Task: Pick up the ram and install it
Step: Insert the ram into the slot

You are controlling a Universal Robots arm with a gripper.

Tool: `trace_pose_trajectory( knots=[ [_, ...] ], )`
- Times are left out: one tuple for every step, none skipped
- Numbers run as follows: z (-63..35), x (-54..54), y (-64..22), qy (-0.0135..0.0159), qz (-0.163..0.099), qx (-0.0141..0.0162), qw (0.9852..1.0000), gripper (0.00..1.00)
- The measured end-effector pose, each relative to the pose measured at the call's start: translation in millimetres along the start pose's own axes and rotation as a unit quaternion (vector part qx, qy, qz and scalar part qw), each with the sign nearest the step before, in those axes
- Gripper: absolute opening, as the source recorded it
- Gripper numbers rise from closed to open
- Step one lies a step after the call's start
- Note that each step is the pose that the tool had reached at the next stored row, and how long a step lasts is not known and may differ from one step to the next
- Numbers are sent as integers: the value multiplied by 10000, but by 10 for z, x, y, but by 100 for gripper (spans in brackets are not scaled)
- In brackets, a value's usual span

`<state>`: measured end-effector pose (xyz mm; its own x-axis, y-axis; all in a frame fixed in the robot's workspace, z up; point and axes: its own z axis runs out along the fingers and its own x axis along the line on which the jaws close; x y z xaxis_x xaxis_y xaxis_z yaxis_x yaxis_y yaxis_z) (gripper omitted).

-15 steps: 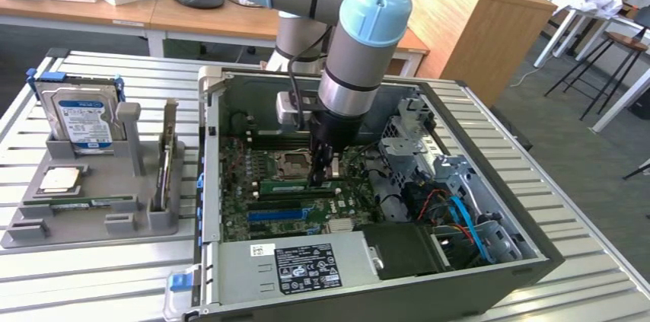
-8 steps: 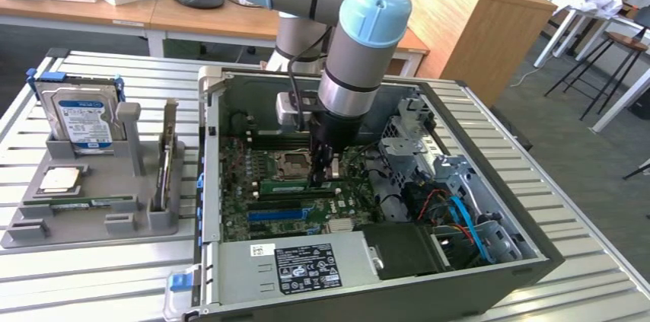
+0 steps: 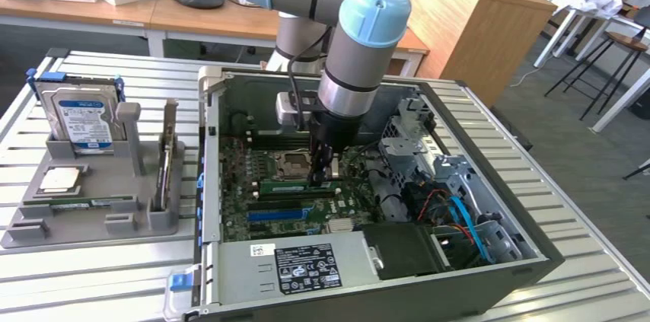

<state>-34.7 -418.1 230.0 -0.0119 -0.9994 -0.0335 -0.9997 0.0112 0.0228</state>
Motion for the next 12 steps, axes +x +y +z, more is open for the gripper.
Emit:
trace_pose_trajectory(
  knots=[
    [1,0,0,0,0,0,10000,12],
    [2,0,0,0,0,0,10000,12],
    [4,0,0,0,0,0,10000,12],
    [7,0,0,-1,0,0,10000,12],
    [9,0,0,-1,0,0,10000,12],
    [11,0,0,0,0,0,10000,12],
    [13,1,0,0,0,0,10000,12],
    [13,1,0,0,0,0,10000,12],
    [14,0,0,-1,0,0,10000,12],
    [14,0,0,0,0,0,10000,12],
    [14,0,0,-1,0,0,10000,12],
    [14,0,-1,-1,-1,0,10000,12]
  ],
)
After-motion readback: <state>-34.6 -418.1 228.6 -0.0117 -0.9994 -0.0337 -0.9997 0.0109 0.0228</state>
